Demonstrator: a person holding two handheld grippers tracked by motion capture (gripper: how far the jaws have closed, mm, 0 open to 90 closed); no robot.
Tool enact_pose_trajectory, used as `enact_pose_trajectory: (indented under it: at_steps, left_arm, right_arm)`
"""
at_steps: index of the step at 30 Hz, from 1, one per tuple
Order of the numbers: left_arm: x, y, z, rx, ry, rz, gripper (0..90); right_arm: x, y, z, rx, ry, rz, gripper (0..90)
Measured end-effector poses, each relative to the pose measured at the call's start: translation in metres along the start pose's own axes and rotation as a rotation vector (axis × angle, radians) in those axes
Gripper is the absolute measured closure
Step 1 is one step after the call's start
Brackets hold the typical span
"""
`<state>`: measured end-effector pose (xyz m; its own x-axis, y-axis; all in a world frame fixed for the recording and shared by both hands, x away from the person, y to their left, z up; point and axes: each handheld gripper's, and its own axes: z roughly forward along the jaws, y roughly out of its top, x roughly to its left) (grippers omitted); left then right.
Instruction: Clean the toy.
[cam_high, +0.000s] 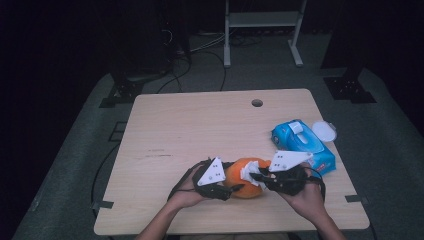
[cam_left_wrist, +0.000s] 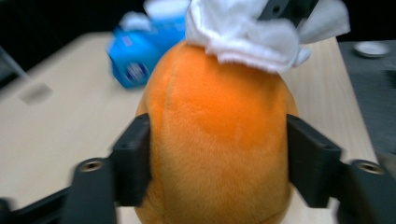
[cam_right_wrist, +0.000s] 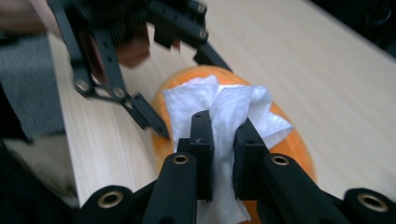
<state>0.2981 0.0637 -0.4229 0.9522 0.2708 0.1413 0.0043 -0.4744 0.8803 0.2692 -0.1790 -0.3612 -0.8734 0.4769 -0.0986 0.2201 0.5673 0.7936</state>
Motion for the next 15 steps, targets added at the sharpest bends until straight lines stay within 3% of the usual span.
enact_pose_trajectory:
  at_steps: [2, 4, 5, 7, 12, 15]
  left_arm:
    - [0.006, -0.008, 0.001, -0.033, -0.044, -0.069, 20.7]
    - [0.013, -0.009, -0.002, -0.04, -0.062, -0.132, 15.5]
    - [0.015, -0.009, -0.002, -0.038, -0.056, -0.16, 14.5]
    - [0.015, -0.011, 0.0, -0.026, -0.066, -0.179, 17.0]
    - [0.003, -0.003, 0.0, -0.006, -0.051, -0.113, 29.1]
    - [-0.008, 0.004, 0.003, 0.016, -0.048, -0.027, 29.8]
  right_arm:
    - [0.0, -0.009, 0.012, 0.048, 0.02, -0.001, 80.1]
    - [-0.002, -0.015, 0.015, 0.045, 0.051, 0.024, 80.2]
    - [-0.003, -0.015, 0.014, 0.046, 0.054, 0.026, 80.2]
    - [-0.003, -0.014, 0.012, 0.055, 0.045, 0.018, 80.2]
    - [0.005, -0.007, 0.011, 0.057, 0.013, -0.014, 80.1]
    - [0.015, 0.001, 0.012, 0.028, 0.021, -0.043, 80.0]
